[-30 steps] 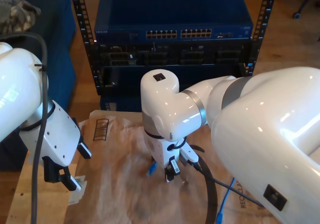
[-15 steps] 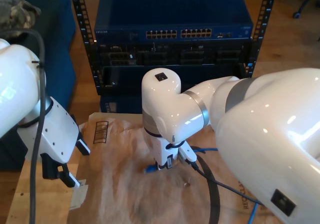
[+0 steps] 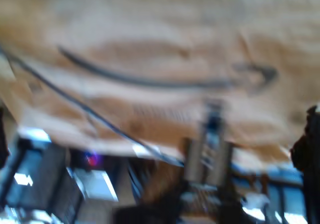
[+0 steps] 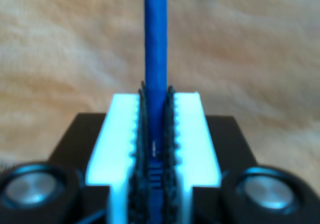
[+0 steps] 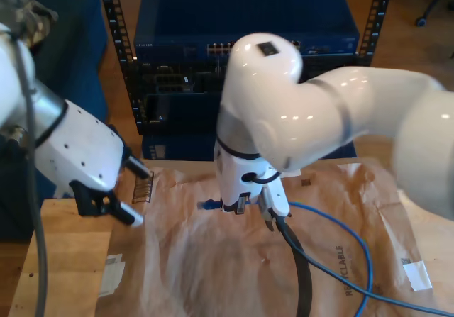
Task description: Grab the cable and plug it in
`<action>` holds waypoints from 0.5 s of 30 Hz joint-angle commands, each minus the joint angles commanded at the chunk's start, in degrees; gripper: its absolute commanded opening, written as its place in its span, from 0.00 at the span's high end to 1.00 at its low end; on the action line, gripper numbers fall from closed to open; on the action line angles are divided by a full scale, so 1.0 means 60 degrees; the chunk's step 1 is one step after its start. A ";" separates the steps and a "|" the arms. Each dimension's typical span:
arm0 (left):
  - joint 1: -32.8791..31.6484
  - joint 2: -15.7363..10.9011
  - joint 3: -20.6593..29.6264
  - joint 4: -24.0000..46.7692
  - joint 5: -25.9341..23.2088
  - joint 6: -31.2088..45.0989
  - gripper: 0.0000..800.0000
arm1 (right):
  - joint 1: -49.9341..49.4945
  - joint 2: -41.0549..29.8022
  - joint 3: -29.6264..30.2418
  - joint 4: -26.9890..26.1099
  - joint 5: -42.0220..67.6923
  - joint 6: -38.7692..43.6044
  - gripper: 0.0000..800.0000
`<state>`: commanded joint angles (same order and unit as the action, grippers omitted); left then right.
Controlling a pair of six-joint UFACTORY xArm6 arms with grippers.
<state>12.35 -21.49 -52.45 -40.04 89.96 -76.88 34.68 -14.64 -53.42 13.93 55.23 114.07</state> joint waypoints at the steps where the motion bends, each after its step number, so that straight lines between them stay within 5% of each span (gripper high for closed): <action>1: 0.0044 0.0000 -0.0161 -0.0190 0.0176 0.0015 0.00 | -0.0015 -0.0234 0.0073 0.0322 0.0000 0.0000 1.00; 9: 0.0147 -0.0015 -0.0293 -0.1084 0.0894 0.0029 0.07 | -0.0425 -0.0923 0.0088 0.1993 0.0381 0.0484 1.00; 15: 0.0308 -0.0015 -0.0366 -0.1407 0.1011 0.0352 0.23 | -0.0747 -0.0923 0.0000 0.2315 0.0615 0.0513 1.00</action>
<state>14.20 -21.58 -54.65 -48.48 96.02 -74.77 30.20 -20.18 -53.42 27.82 58.92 117.14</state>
